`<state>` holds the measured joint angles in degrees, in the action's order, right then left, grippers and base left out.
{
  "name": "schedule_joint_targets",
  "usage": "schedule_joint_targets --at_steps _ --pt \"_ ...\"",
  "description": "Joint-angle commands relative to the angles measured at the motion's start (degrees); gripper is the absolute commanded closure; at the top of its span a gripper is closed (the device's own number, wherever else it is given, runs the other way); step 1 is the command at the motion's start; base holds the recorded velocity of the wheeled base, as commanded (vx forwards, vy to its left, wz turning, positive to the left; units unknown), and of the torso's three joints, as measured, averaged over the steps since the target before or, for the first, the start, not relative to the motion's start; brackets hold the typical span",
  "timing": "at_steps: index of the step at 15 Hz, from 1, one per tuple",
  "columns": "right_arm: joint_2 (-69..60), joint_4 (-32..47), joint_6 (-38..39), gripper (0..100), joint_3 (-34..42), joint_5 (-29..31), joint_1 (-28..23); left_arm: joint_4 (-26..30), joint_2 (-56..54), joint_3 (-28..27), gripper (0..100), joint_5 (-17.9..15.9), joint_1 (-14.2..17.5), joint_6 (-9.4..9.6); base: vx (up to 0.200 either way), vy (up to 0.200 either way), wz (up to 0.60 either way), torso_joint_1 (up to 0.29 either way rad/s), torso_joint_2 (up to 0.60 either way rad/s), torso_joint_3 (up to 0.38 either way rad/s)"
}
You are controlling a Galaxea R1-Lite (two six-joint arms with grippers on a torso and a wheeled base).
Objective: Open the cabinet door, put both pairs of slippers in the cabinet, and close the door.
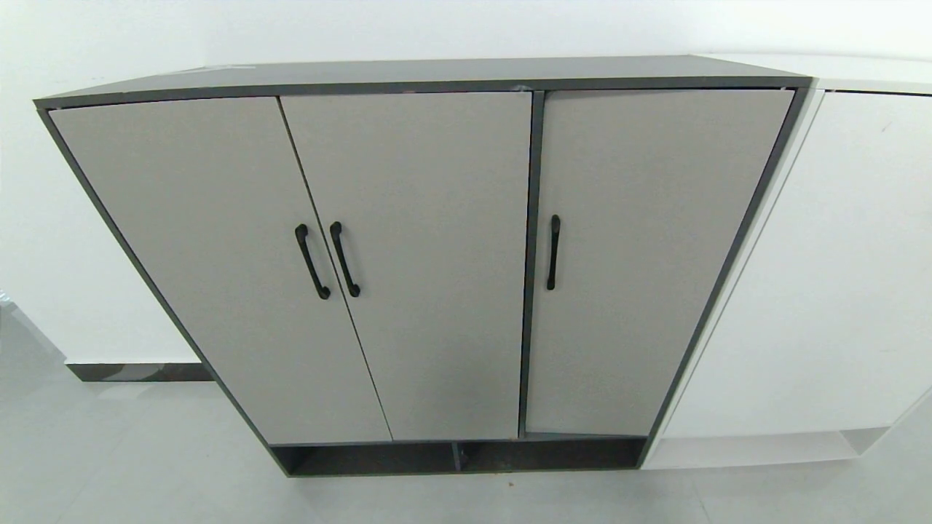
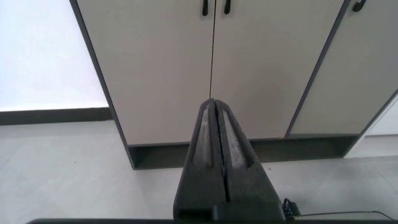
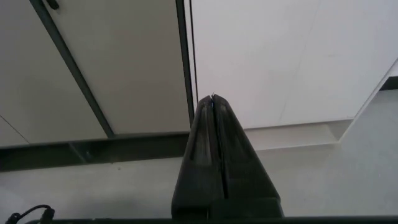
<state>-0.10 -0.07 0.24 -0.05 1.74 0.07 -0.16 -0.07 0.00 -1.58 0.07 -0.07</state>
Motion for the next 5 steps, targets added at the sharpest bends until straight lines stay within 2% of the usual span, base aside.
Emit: schedule_joint_targets --at_steps 1,5 --pt "0.1 0.1 -0.1 100 0.0 0.0 0.0 0.0 0.1 0.0 100 0.0 0.0 -0.01 0.000 0.000 0.00 0.000 0.00 0.000" --pt "0.1 0.1 -0.2 100 0.0 0.0 0.0 0.0 0.1 0.0 100 0.0 0.0 -0.01 0.000 0.000 0.00 0.000 0.00 0.000"
